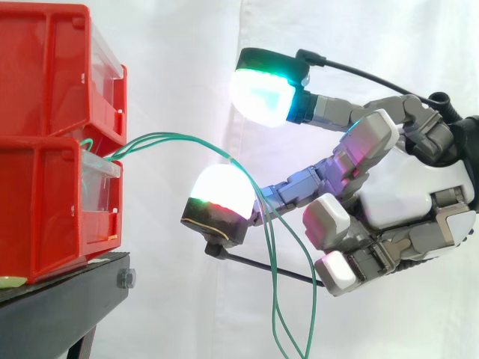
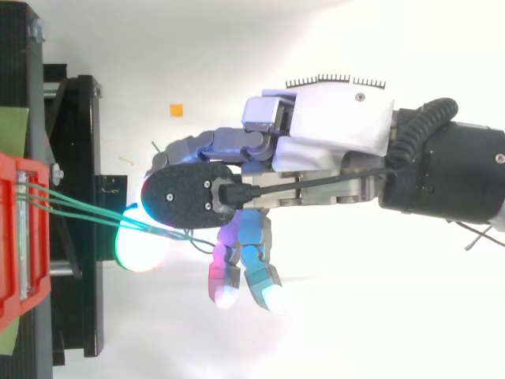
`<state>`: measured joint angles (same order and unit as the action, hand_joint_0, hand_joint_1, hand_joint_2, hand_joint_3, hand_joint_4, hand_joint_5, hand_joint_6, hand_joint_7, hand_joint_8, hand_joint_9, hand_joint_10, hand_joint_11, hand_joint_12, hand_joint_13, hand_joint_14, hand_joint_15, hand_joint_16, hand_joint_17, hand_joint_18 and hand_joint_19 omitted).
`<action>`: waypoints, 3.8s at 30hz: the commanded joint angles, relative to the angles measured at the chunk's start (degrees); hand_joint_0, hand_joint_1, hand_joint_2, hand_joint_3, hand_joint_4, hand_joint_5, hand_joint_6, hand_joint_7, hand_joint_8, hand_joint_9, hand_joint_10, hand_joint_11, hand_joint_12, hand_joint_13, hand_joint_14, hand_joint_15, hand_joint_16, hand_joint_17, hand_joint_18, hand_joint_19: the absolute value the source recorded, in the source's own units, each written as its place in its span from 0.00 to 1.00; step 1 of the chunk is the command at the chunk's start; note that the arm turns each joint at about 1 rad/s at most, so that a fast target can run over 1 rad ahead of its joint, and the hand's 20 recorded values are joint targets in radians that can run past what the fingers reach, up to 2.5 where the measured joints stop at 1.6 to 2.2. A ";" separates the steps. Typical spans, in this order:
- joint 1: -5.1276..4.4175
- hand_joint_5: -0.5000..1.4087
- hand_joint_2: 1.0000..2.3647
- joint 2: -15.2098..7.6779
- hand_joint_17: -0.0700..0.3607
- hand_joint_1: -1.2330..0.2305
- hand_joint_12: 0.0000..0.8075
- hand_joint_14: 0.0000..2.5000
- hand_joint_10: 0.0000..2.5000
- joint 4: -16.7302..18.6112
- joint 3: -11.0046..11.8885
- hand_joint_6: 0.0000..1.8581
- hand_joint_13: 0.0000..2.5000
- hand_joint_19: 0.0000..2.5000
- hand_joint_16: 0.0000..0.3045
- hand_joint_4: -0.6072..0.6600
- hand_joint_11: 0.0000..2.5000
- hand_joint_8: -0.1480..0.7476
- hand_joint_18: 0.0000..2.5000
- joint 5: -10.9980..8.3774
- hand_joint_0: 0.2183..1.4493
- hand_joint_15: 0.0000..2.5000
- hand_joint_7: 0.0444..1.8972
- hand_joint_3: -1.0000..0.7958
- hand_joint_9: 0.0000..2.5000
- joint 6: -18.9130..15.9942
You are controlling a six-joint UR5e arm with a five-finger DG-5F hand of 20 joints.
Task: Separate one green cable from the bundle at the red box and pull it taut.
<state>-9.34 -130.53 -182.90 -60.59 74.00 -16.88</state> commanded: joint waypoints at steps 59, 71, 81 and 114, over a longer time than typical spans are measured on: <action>1.16 0.33 0.00 0.98 0.49 0.67 0.44 0.01 0.01 -5.10 3.72 0.27 0.53 0.20 0.20 0.58 0.15 0.39 0.42 -0.09 0.22 0.20 0.57 0.28 0.74 1.85; 1.16 0.32 0.00 0.89 0.56 0.76 0.51 0.01 0.00 -5.10 3.72 0.27 0.53 0.18 0.25 0.69 0.11 0.43 0.45 -0.09 0.19 0.19 0.55 0.28 0.72 1.85; 1.16 0.32 0.00 0.98 0.61 0.72 0.54 0.00 0.00 -5.10 3.72 0.27 0.56 0.16 0.28 0.67 0.09 0.45 0.50 -0.09 0.23 0.17 0.54 0.38 0.75 1.85; 1.16 0.33 0.01 0.89 0.51 0.45 0.49 0.01 0.00 -5.19 3.72 0.27 0.57 0.18 0.22 0.59 0.12 0.39 0.48 -0.09 0.34 0.19 0.62 0.49 0.79 2.11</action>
<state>-8.18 -129.60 -188.03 -56.90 73.92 -14.77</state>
